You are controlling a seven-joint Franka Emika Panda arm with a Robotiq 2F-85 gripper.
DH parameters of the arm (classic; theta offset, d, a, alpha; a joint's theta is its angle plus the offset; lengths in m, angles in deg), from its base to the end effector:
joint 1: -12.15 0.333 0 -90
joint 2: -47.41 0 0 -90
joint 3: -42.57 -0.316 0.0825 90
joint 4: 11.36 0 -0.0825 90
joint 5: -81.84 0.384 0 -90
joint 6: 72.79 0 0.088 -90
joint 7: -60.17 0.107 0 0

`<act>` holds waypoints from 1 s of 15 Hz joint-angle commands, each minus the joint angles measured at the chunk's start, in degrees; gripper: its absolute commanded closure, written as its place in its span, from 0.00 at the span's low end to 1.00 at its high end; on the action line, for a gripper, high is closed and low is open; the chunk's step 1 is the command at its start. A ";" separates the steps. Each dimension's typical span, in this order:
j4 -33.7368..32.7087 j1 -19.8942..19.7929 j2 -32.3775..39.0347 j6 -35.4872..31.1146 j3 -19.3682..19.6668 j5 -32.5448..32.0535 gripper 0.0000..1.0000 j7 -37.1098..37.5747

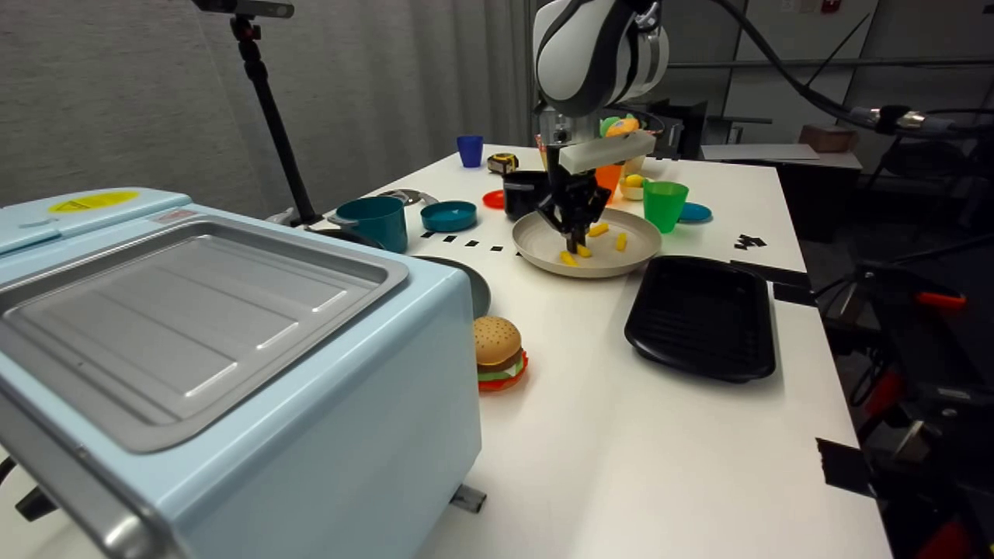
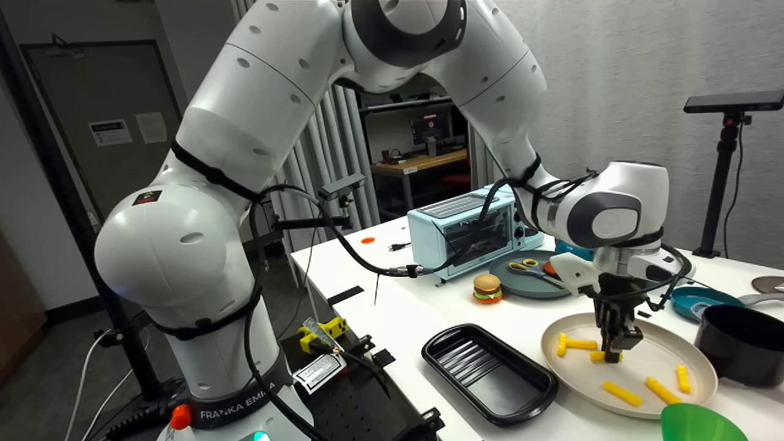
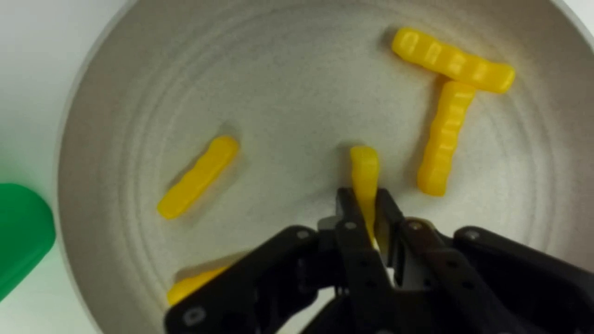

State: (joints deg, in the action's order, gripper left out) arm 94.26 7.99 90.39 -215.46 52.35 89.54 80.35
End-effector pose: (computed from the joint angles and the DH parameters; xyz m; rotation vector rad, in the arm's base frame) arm 0.6070 -0.1486 0.1137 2.9223 -1.0115 -0.1332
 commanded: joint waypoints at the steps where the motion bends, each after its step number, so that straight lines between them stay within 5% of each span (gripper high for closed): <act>1: 2.66 -0.43 -2.35 0.27 0.03 -0.19 0.97 -1.24; 15: 18.77 -2.11 -20.04 0.99 7.38 -6.96 0.97 -1.59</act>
State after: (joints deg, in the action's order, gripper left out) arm 108.96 7.42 75.22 -215.30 58.92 84.04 79.68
